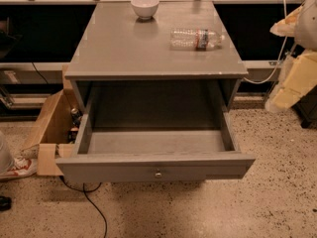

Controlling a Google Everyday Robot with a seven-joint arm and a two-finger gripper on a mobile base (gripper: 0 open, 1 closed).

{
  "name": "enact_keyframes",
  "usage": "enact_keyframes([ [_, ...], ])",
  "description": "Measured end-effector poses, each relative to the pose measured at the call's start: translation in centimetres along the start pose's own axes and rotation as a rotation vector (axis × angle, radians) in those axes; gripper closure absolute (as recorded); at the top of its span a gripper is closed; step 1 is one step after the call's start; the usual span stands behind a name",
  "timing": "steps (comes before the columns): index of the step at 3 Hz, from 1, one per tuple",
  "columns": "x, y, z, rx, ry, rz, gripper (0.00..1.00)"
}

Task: Place water bottle into top drawer

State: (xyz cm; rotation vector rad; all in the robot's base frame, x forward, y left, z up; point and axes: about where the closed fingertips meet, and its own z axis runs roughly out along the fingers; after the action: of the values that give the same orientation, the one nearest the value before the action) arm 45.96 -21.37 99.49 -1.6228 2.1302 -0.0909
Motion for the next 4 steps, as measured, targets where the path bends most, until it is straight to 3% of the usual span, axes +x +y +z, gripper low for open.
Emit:
enact_keyframes([
  [1, 0.1, -3.4, 2.1, -0.003, -0.117, 0.04, 0.0],
  [2, 0.7, -8.2, 5.9, 0.009, -0.187, 0.127, 0.0],
  [3, 1.1, -11.4, 8.1, 0.047, -0.2, 0.198, 0.0],
  [4, 0.3, -14.9, 10.7, 0.081, -0.212, 0.227, 0.0],
])
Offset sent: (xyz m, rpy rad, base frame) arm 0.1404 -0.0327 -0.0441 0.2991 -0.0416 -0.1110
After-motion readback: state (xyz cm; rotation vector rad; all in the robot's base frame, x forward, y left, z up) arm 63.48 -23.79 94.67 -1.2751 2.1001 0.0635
